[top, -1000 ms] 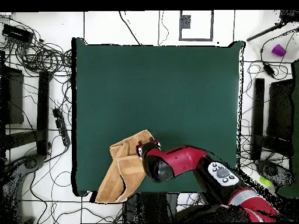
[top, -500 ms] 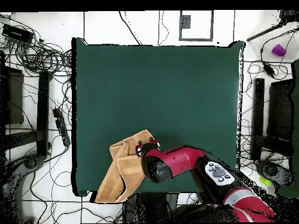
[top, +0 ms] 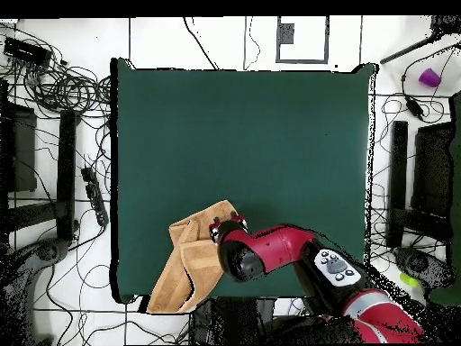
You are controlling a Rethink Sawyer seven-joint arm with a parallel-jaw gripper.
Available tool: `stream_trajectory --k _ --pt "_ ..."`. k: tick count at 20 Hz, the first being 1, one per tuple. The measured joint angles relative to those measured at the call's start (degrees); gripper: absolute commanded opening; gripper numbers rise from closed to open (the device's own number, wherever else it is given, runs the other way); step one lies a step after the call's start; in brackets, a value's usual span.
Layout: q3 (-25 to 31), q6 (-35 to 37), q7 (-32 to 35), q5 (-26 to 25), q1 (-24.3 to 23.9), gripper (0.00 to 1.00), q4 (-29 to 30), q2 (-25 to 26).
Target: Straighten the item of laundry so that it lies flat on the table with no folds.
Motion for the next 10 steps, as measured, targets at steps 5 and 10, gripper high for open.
stream_trajectory --k 5,10 --pt "3.0 2.0 0.0 0.0 -3.3 1.00 0.3 0.5" --pt "7.1 4.9 0.0 0.0 -7.6 1.00 0.6 1.4"
